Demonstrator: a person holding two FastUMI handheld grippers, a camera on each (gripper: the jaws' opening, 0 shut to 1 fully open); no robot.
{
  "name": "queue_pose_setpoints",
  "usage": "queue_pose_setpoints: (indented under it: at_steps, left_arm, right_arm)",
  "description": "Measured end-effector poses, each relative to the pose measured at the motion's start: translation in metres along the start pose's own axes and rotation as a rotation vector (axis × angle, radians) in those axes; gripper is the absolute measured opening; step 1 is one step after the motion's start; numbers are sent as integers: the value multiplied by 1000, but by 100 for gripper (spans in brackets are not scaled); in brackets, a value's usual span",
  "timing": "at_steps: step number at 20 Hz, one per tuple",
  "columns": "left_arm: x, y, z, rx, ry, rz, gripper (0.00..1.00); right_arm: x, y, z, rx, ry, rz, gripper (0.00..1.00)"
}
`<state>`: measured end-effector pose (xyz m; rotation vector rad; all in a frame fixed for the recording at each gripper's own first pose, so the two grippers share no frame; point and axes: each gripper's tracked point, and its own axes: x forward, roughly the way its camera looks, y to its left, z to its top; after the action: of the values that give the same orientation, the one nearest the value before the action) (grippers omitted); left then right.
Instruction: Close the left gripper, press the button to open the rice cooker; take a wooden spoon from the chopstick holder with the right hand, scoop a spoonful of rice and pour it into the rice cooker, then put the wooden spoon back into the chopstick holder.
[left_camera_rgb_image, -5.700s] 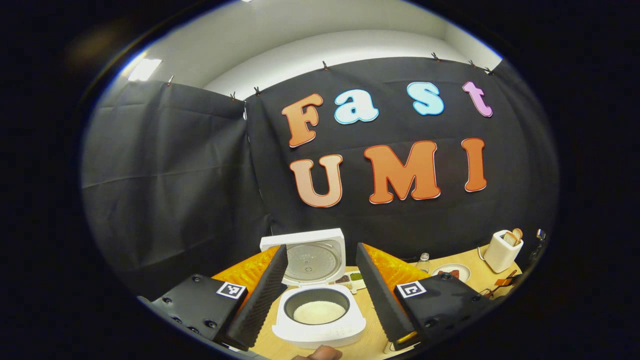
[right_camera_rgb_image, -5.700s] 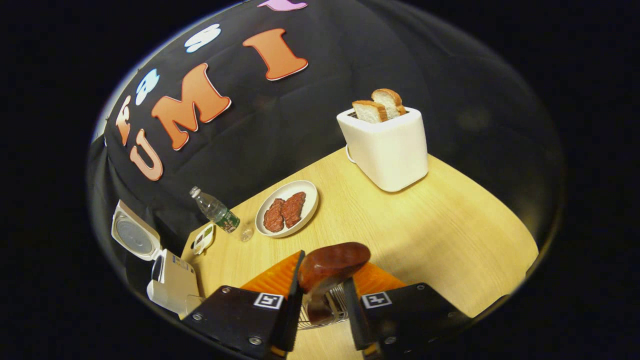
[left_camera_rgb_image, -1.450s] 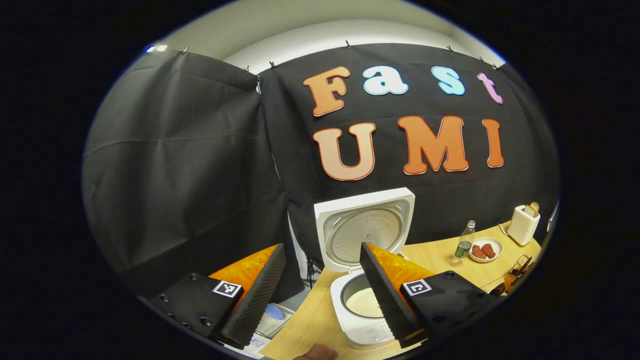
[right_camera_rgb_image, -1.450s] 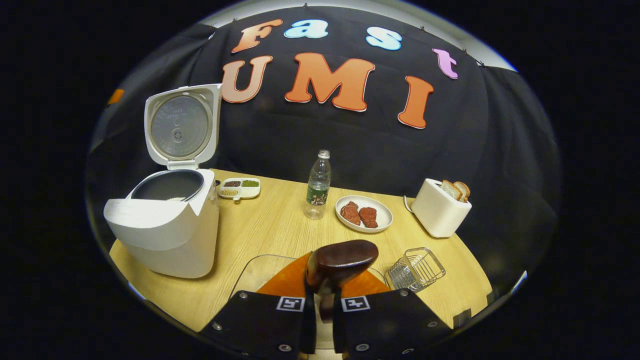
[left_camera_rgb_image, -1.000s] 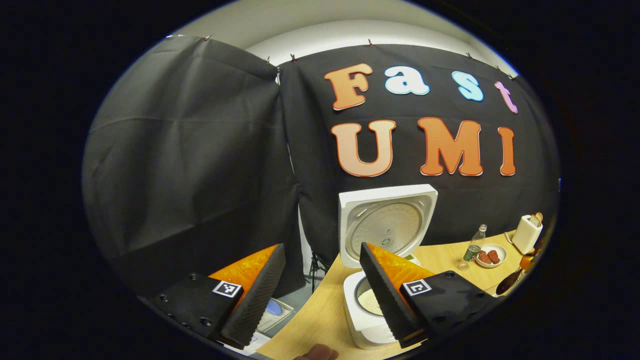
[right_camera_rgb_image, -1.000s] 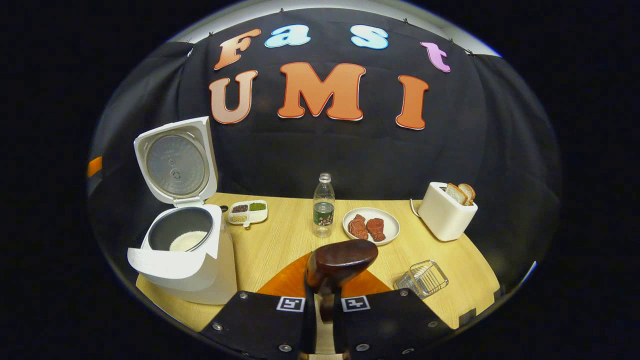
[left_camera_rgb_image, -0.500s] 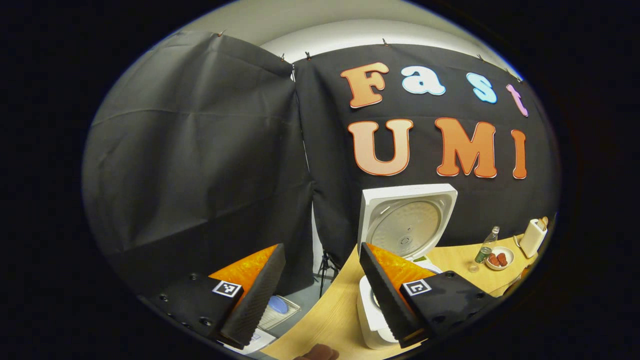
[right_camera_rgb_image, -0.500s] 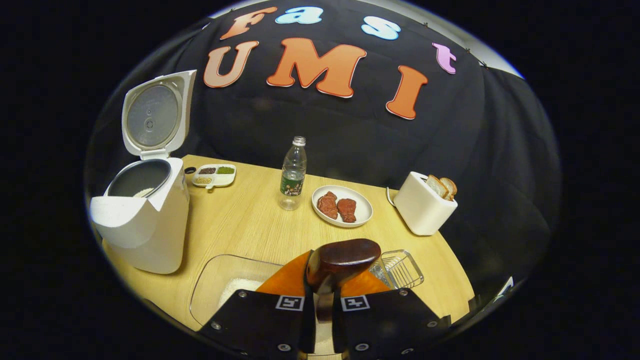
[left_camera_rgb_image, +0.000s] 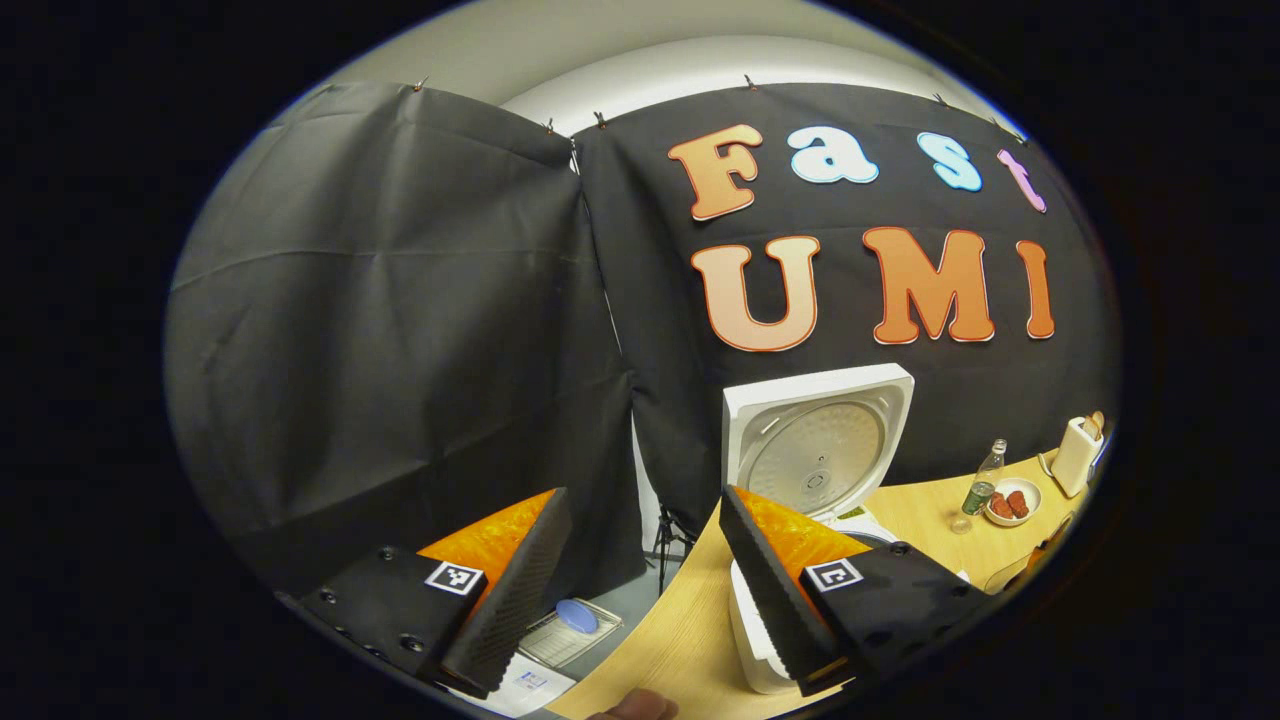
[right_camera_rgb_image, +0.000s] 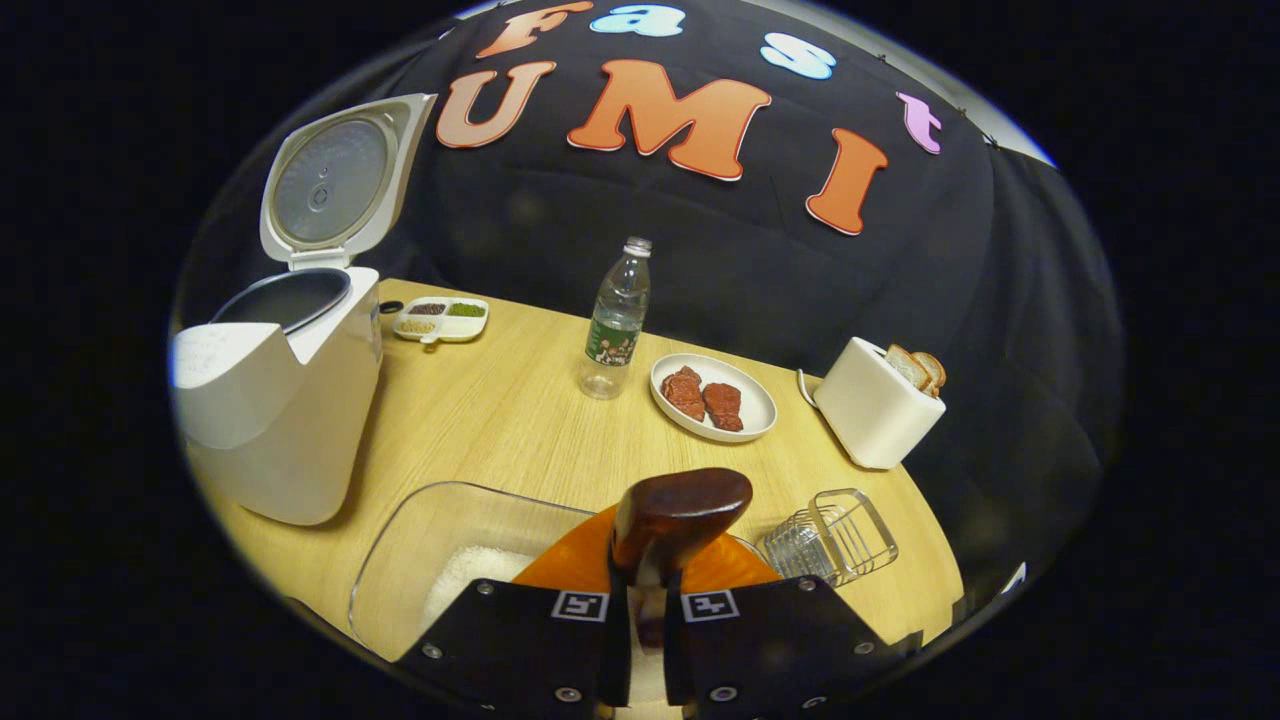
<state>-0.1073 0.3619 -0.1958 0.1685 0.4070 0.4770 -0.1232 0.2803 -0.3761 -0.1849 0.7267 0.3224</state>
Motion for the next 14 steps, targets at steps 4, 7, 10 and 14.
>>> queue_pose_setpoints:
  at_steps: [4,7,10,14]
  left_arm:
    - [1,-8,3,9,-1,-14,100]
    - [1,-15,4,20,-3,-32,100]
    - [0,-18,7,35,-9,-45,99]
    - [-1,-20,9,48,-11,-53,100]
  right_arm:
    - [-19,41,4,79,-8,102,13]
    - [-30,64,2,179,22,173,13]
    - [-33,67,-1,287,63,201,13]
    - [-29,61,-9,542,147,235,12]
